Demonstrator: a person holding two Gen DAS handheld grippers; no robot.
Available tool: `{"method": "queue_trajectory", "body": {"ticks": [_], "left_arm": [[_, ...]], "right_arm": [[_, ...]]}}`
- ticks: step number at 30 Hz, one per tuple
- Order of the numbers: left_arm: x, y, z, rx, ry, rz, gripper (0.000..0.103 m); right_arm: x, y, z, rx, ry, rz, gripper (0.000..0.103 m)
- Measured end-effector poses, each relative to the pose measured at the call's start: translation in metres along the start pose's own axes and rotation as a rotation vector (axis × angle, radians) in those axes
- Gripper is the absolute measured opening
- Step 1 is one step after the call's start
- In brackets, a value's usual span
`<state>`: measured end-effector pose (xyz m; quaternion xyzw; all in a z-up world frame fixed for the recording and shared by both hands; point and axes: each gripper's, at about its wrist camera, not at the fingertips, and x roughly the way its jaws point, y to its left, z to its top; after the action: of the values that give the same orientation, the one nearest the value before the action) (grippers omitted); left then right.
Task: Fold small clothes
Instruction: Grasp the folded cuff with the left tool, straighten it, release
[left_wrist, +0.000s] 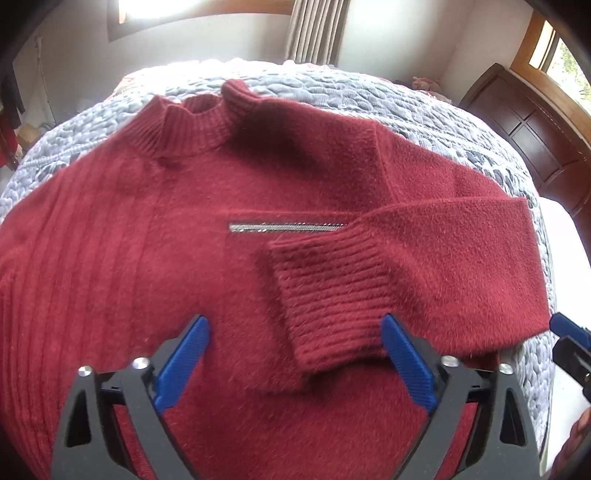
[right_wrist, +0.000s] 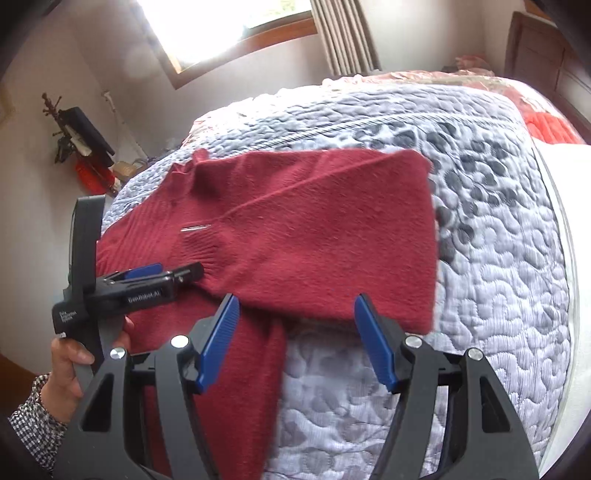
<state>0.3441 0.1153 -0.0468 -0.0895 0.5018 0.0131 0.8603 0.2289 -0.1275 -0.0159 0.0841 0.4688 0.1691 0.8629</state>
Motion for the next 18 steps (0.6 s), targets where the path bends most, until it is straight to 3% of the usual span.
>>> {"method": "queue_trajectory", "body": {"ticks": [2,4,5,7,13,18], "left_arm": [[0.002,-0.005,0.004,-0.001,-0.003,-0.007,0.069],[-0.001,-0.009,0.005,0.005,-0.015,-0.004,0.043],[-0.002,-0.011,0.006,0.012,-0.02,0.005,0.035],[-0.005,-0.011,0.009,0.01,-0.04,0.025,0.005],[-0.042,0.017,0.013,-0.054,-0.144,-0.081,0.005],[-0.083,0.055,0.018,-0.076,-0.27,-0.026,0.005]], "right_arm": [[0.001,-0.008,-0.004,0.012,0.002,-0.012,0.065],[0.002,-0.014,-0.007,0.022,0.0,-0.021,0.065],[0.002,-0.017,-0.008,0.028,-0.001,-0.025,0.065],[0.001,-0.02,-0.01,0.038,-0.003,-0.026,0.065],[-0.004,-0.022,-0.009,0.056,-0.015,-0.033,0.065],[-0.009,-0.02,-0.007,0.059,-0.021,-0.027,0.065]]}}
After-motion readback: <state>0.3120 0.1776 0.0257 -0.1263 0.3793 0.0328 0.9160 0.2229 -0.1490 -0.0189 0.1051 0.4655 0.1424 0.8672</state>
